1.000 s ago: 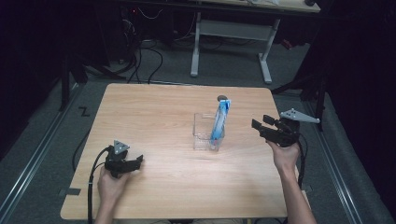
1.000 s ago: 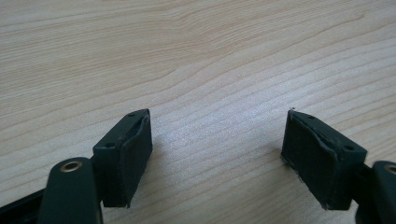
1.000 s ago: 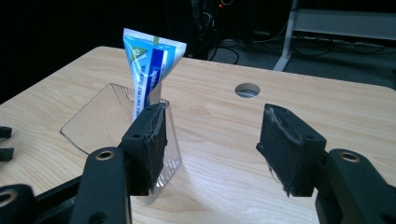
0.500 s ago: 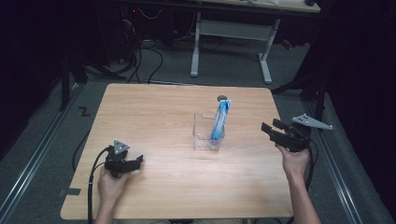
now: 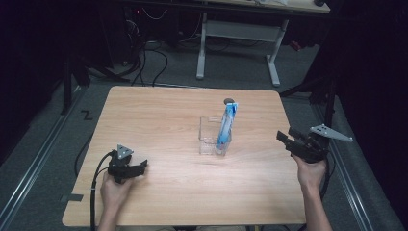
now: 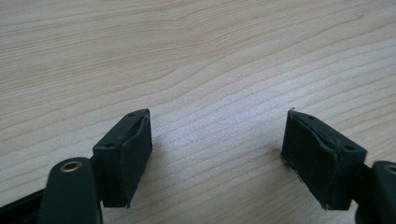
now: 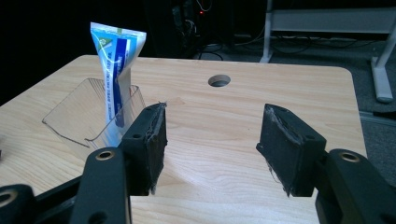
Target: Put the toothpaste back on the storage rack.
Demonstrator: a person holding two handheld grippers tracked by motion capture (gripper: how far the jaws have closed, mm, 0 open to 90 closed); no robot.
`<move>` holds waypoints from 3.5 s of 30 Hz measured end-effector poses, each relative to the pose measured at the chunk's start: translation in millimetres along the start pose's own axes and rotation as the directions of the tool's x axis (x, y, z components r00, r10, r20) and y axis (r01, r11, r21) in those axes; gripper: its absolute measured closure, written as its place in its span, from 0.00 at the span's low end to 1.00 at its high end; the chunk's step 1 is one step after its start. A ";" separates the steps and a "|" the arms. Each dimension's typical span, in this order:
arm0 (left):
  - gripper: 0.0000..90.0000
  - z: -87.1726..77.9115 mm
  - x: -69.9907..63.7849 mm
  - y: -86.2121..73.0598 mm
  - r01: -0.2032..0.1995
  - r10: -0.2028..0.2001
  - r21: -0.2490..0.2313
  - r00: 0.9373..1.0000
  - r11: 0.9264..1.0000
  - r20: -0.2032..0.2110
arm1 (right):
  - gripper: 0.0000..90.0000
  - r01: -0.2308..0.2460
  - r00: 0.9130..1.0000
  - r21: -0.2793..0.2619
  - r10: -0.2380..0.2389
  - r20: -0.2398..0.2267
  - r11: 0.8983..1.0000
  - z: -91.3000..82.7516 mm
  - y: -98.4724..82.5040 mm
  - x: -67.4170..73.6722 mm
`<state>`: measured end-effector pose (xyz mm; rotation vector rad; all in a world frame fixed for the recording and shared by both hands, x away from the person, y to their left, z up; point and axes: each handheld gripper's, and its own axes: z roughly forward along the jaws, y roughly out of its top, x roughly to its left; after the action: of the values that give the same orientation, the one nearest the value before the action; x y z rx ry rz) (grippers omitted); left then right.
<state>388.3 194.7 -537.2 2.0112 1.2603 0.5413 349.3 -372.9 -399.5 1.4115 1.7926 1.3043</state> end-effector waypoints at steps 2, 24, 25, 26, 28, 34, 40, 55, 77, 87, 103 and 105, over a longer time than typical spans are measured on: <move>0.27 -0.1 0.1 0.0 -0.001 0.001 0.001 1.000 1.000 0.000 | 0.46 -0.006 1.000 -0.003 0.006 0.002 1.000 -1.6 -2.3 -1.9; 0.27 -0.1 0.1 0.0 -0.001 0.001 0.001 1.000 1.000 0.000 | 0.47 -0.051 0.998 0.055 0.049 0.032 0.997 1.4 -42.8 -13.3; 0.27 -0.1 0.0 0.0 -0.001 0.001 0.001 1.000 1.000 0.000 | 0.47 -0.051 0.998 0.060 0.049 0.031 0.997 2.8 -44.4 -12.8; 0.27 0.0 0.0 0.0 0.000 0.000 0.000 1.000 1.000 0.000 | 0.47 -0.051 0.998 0.066 0.049 0.033 0.997 4.4 -46.2 -12.3; 0.27 -0.1 0.1 0.0 -0.001 0.001 0.001 1.000 1.000 0.000 | 0.48 -0.053 0.998 0.075 0.050 0.031 0.996 7.6 -49.9 -11.7; 0.27 -0.1 0.0 0.0 -0.001 0.001 0.001 1.000 1.000 0.000 | 0.48 -0.048 0.998 0.099 0.045 0.034 0.994 14.8 -57.6 -9.2; 0.27 -0.1 0.0 0.0 -0.001 0.001 0.001 1.000 1.000 0.000 | 0.49 -0.045 0.998 0.117 0.040 0.042 0.992 19.8 -63.9 -6.1; 0.27 -0.1 0.0 0.0 -0.001 0.001 0.001 1.000 1.000 0.000 | 0.48 -0.020 0.999 0.173 0.012 0.046 0.985 38.2 -76.8 0.8; 0.27 -0.1 0.0 0.0 -0.001 0.001 0.001 1.000 1.000 0.000 | 0.48 0.063 0.993 0.284 -0.088 0.078 0.957 74.7 -93.1 13.9; 0.27 -0.1 0.0 0.0 -0.001 0.001 0.001 1.000 1.000 0.000 | 0.47 0.084 0.989 0.316 -0.117 0.086 0.945 86.4 -99.4 16.9; 0.27 -0.1 0.0 0.0 -0.002 0.002 0.001 1.000 1.000 0.000 | 0.43 0.114 0.982 0.323 -0.155 0.104 0.939 95.0 -106.2 19.6; 0.27 -0.1 -0.1 0.0 -0.002 0.002 0.002 1.000 1.000 0.000 | 0.42 0.111 0.982 0.325 -0.153 0.109 0.939 94.9 -106.3 19.8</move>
<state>388.2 194.7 -537.1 2.0142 1.2589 0.5419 374.9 -319.4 -530.6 1.4729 2.0322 0.8585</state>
